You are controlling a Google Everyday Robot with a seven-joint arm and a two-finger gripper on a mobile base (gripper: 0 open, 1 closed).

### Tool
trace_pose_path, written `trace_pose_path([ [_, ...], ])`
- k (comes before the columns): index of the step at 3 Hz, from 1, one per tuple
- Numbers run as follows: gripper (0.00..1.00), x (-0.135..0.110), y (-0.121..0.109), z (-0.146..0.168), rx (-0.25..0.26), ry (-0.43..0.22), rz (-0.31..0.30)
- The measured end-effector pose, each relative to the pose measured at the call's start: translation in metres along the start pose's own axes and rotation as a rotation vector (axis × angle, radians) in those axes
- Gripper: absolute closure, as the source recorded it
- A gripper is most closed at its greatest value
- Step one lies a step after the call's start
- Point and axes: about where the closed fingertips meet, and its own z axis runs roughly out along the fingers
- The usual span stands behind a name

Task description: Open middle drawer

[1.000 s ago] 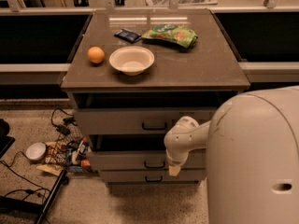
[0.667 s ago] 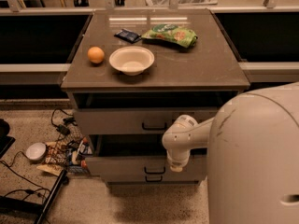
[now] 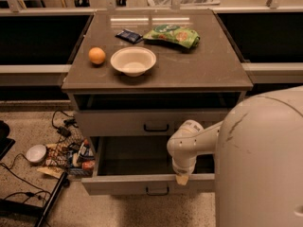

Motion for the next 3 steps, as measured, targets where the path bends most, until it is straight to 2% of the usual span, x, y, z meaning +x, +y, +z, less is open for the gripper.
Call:
trace_pose_path([
  [3,0.16,0.001,0.0016,0.0017,-0.004,0.003,-0.001],
])
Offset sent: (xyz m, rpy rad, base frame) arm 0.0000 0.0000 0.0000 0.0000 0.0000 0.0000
